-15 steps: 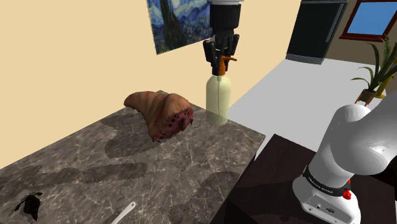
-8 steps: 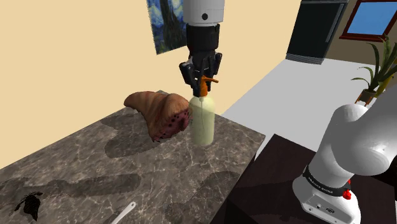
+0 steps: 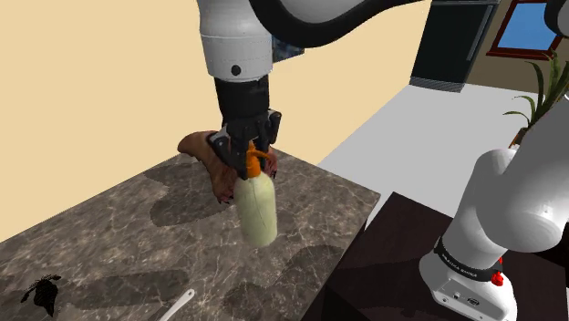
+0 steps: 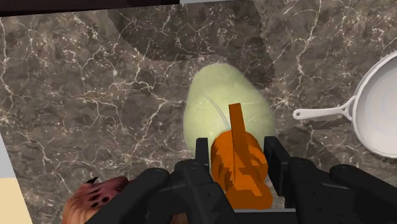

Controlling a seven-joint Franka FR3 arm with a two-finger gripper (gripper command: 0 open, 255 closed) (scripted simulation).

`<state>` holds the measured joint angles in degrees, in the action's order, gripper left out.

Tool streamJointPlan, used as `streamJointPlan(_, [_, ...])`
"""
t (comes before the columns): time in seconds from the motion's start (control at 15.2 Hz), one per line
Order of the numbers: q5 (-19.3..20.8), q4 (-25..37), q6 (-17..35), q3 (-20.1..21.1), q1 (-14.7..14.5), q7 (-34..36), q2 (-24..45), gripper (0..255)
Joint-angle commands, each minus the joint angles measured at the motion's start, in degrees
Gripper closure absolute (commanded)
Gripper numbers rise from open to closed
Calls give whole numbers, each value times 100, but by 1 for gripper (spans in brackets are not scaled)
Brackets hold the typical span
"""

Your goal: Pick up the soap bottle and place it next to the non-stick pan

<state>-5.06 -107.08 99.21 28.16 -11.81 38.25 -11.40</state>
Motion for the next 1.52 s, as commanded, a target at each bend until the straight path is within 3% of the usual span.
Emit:
streamJointPlan(0.0, [105, 109, 150, 206, -77, 315, 269, 255])
streamJointPlan(0.4, [763, 859, 389, 729, -411, 1305, 1438, 255])
streamJointPlan(0.66, [1415, 1636, 390, 917, -876, 2018, 2443, 255])
streamJointPlan(1.45, [1503, 821, 1278, 848, -868, 2097, 2536, 255])
